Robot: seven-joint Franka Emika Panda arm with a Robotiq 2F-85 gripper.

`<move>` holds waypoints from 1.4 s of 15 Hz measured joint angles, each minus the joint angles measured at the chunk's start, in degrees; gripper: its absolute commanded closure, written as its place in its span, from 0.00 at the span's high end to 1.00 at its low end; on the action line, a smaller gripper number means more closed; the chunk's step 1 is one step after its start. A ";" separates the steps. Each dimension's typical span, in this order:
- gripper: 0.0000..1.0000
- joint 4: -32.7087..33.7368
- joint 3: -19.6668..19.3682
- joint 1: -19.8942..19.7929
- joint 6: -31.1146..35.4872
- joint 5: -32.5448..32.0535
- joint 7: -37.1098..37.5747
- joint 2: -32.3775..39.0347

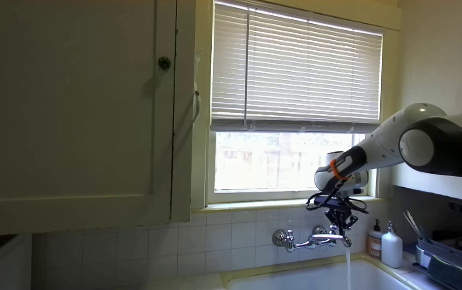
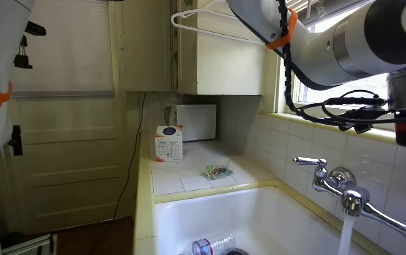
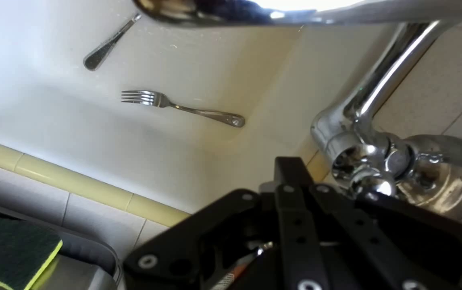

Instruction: Close the tap faucet

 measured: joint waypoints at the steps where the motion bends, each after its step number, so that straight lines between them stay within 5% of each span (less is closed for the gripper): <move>1: 0.00 0.25 -0.10 -0.06 -0.41 0.02 -0.58 0.11; 9: 0.00 5.71 0.81 -0.82 -26.45 6.79 -8.72 -4.99; 10: 0.26 5.90 0.97 -0.82 -27.89 7.18 -9.52 -6.14; 11: 0.26 5.80 1.24 -0.81 -28.56 7.44 -10.63 -7.38; 21: 0.99 -1.90 6.19 1.94 -27.37 6.61 -29.35 -21.43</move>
